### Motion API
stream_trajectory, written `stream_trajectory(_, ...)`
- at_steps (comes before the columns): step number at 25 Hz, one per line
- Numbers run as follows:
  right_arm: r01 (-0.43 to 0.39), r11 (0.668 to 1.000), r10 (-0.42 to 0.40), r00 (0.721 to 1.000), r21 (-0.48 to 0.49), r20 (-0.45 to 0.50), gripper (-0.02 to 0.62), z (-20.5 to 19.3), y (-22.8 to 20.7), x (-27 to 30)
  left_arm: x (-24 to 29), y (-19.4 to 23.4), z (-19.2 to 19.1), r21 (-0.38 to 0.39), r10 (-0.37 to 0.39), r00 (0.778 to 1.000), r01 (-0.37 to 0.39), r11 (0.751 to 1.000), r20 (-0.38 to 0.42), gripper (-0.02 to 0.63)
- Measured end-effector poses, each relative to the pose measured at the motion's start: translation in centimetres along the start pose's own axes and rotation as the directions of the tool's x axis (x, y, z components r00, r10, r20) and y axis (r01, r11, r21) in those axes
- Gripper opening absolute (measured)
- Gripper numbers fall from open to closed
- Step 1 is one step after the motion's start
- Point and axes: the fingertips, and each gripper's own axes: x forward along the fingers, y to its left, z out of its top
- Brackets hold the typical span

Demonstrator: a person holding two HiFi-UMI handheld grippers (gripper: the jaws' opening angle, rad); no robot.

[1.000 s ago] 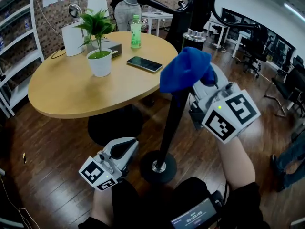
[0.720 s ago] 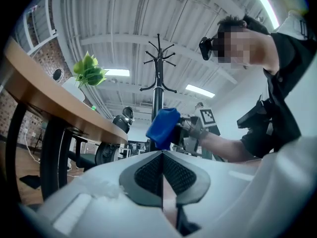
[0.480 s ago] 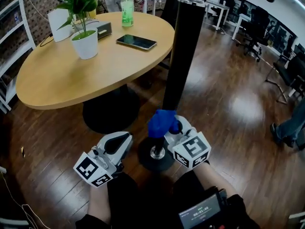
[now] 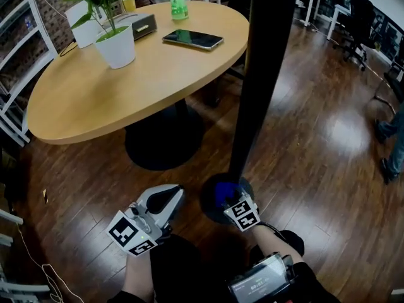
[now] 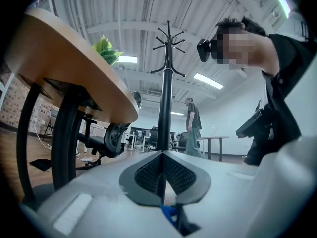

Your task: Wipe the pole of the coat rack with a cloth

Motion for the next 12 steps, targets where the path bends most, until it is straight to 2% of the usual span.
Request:
stream_trajectory(4, 0.016, 1.000, -0.012, 0.985, 0.026, -0.171, 0.021, -7.9, -0.5, 2.9, -0.7, 0.0, -0.4, -0.007, 0.010, 1.000, -0.010, 1.000, -0.016, -0.008)
stream_trajectory(7, 0.032, 0.997, -0.011, 0.961, 0.070, -0.275, 0.021, -11.6, -1.0, 4.0, -1.3, 0.3, -0.5, -0.001, 0.025, 0.999, -0.025, 1.000, -0.026, -0.008)
stream_trajectory(9, 0.049, 0.994, -0.017, 0.952, 0.098, -0.306, 0.021, -12.2, -1.5, 4.0, -1.3, 0.5, -0.6, 0.003, 0.029, 0.999, -0.029, 1.000, -0.034, -0.008)
stream_trajectory(12, 0.041, 0.989, -0.003, 0.965, 0.139, -0.262, 0.021, -9.8, -1.6, 3.0, -0.7, 0.6, -0.3, 0.004, 0.016, 0.999, -0.016, 1.000, -0.030, -0.008)
